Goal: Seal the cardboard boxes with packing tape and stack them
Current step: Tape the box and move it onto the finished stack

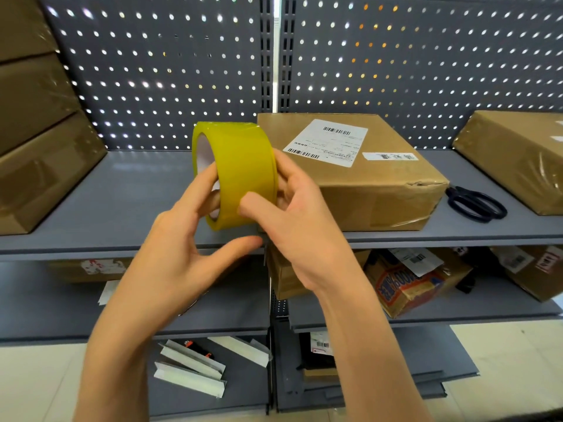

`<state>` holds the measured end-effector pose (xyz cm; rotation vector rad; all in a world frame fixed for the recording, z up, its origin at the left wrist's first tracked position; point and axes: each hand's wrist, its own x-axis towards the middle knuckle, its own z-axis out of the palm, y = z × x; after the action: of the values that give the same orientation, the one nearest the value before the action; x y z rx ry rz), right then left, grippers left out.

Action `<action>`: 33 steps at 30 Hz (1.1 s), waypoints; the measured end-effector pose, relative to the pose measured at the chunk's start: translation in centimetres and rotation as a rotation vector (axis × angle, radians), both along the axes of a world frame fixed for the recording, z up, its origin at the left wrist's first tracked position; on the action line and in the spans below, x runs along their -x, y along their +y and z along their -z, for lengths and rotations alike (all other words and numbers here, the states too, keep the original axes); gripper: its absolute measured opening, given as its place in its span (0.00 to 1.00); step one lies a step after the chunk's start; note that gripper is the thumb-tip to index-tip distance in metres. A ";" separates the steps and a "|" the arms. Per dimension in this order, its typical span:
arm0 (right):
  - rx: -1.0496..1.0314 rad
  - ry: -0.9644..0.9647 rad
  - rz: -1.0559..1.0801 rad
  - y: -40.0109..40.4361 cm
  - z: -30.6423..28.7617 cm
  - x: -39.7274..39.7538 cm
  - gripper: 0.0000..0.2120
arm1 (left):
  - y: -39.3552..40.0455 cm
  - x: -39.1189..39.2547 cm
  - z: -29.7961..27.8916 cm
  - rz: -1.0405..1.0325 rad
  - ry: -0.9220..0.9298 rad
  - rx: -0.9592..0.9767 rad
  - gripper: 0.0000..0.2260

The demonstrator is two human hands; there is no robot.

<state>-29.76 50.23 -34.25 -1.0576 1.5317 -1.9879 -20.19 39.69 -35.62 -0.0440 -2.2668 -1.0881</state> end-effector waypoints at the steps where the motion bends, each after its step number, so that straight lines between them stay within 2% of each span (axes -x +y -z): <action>1: 0.002 -0.001 -0.011 0.0 -0.1 0.1 0.21 | -0.1 0.1 0.1 -0.011 0.005 0.006 0.28; 4: 0.016 0.000 -0.023 -0.2 0.0 -0.1 0.21 | 0.2 0.2 0.4 -0.044 0.074 -0.047 0.21; 10: 0.037 0.016 -0.051 -0.1 -0.3 -0.3 0.27 | 1.0 0.5 0.2 -0.099 0.191 -0.124 0.23; 15: 0.051 -0.012 -0.055 0.3 -0.2 0.0 0.28 | -0.1 0.3 -0.1 -0.016 0.032 -0.016 0.33; 18: 0.045 -0.011 -0.035 0.1 -0.1 0.1 0.30 | 0.1 0.4 0.4 -0.069 0.066 -0.008 0.28; 23: 0.048 0.018 -0.024 -0.1 0.0 -0.2 0.31 | 0.7 0.3 0.2 -0.132 0.138 -0.028 0.26; 30: 0.080 -0.003 -0.026 0.2 0.1 -0.1 0.33 | 0.2 0.3 -0.2 -0.102 0.069 0.022 0.33; 33: 0.084 0.002 -0.025 0.1 0.1 -0.2 0.35 | 0.4 0.4 0.1 -0.147 0.110 -0.006 0.31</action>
<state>-29.60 50.33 -34.31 -1.1068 1.4411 -2.0503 -20.62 40.11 -35.77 0.0626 -2.1329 -0.9914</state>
